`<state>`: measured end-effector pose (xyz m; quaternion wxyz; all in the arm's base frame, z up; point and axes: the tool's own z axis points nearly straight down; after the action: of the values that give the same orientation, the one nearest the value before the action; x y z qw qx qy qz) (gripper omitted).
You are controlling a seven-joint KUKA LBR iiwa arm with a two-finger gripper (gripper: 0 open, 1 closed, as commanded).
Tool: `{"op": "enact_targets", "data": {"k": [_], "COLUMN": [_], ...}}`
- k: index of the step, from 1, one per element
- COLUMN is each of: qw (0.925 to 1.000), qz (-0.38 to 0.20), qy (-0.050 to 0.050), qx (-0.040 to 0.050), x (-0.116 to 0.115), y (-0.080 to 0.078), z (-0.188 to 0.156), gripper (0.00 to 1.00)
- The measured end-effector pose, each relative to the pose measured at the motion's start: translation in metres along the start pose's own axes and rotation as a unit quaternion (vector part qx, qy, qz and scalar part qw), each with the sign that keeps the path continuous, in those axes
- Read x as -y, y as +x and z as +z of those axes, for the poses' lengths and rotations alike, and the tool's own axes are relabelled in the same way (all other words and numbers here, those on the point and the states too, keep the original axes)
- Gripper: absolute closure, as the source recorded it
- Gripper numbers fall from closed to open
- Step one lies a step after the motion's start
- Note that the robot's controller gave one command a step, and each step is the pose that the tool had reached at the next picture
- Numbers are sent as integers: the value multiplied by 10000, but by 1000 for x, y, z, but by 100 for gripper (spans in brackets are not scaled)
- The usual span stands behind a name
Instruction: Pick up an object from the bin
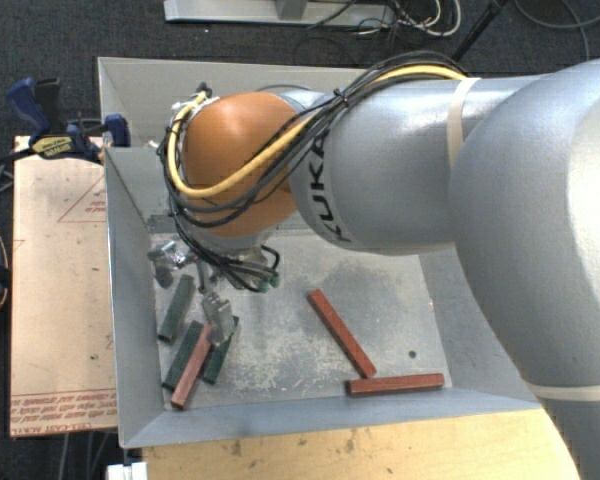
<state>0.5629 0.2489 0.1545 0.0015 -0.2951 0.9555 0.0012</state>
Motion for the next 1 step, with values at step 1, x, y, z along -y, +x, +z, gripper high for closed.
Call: {"op": "enact_targets", "data": {"k": [1], "qw": [10000], "qz": [6], "qy": [0], "qx": [-2], "x": [0], "y": [0], "z": [0], "gripper": [0]}}
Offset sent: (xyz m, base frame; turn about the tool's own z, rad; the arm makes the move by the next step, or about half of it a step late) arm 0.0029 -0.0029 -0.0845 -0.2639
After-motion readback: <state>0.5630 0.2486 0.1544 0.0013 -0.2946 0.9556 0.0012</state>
